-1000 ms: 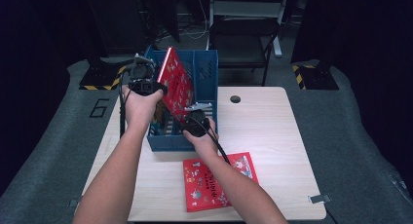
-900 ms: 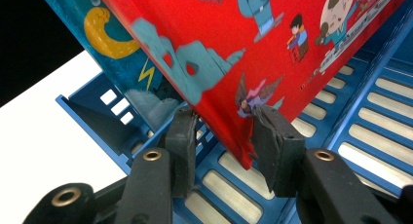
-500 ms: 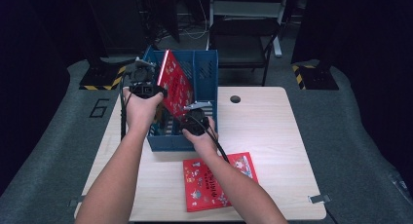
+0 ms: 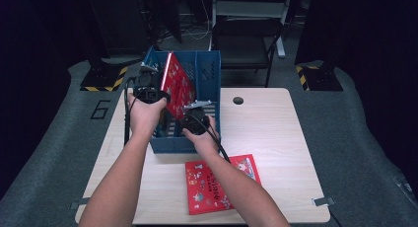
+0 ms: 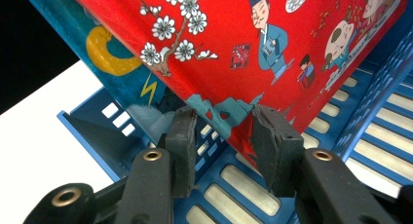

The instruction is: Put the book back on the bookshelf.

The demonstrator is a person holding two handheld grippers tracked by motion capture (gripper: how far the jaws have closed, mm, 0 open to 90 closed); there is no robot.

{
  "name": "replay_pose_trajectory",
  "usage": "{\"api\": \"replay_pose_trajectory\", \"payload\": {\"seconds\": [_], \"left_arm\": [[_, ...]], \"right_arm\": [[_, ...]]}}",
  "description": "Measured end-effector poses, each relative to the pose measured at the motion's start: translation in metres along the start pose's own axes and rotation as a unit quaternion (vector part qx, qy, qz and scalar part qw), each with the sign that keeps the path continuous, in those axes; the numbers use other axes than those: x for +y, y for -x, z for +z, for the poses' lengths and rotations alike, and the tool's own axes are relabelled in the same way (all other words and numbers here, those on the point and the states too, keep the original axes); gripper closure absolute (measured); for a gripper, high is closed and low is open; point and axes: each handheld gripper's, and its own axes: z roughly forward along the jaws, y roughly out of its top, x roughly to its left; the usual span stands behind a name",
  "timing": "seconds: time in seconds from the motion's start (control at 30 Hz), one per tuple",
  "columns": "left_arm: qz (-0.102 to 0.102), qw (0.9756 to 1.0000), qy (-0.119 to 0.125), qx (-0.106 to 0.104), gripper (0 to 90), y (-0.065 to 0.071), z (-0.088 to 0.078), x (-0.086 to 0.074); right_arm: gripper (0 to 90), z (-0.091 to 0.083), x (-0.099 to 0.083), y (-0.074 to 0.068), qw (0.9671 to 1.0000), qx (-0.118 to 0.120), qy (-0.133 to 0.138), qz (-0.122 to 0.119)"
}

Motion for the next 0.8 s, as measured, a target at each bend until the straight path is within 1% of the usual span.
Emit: {"api": "replay_pose_trajectory", "payload": {"seconds": [0.07, 0.2, 0.3, 0.53, 0.57, 0.67, 0.7, 0.73, 0.77, 0.8], "left_arm": [[-0.001, 1.0, 0.0, 0.0, 78.9, 0.0, 0.001, 0.0], [-0.007, 1.0, -0.002, 0.0, 78.8, -0.002, 0.004, -0.003], [-0.008, 1.0, -0.005, -0.001, 78.9, -0.003, 0.006, -0.005], [-0.005, 0.9999, -0.006, 0.007, 78.8, 0.0, 0.01, -0.006], [-0.005, 0.9999, -0.007, 0.009, 78.7, 0.001, 0.011, -0.007], [-0.007, 0.9998, -0.008, 0.015, 78.8, 0.002, 0.014, -0.007], [-0.002, 0.9998, -0.011, 0.017, 78.8, 0.003, 0.014, -0.007], [-0.003, 0.9998, -0.009, 0.019, 78.7, 0.005, 0.015, -0.007], [0.001, 0.9997, -0.01, 0.022, 78.7, 0.005, 0.015, -0.007], [0.0, 0.9997, -0.01, 0.023, 78.7, 0.006, 0.015, -0.007]], "right_arm": [[62.0, 0.001, 0.0, 0.0, 1.0, 0.002, -0.001, -0.002], [62.2, 0.004, -0.001, 0.001, 1.0, 0.0, -0.006, 0.005], [62.3, 0.005, -0.001, 0.002, 1.0, -0.002, -0.006, 0.002], [62.4, 0.006, 0.0, 0.001, 1.0, 0.001, -0.002, 0.004], [62.4, 0.006, 0.0, 0.001, 1.0, 0.004, -0.001, 0.0], [62.4, 0.005, 0.001, 0.0, 0.9999, 0.007, -0.004, 0.009], [62.4, 0.006, 0.001, 0.001, 1.0, 0.006, -0.002, 0.004], [62.6, 0.006, 0.001, 0.001, 1.0, 0.007, -0.001, 0.006], [62.7, 0.007, 0.002, 0.0, 1.0, 0.007, -0.001, 0.005], [62.7, 0.007, 0.002, 0.001, 1.0, 0.008, -0.002, 0.003]]}}
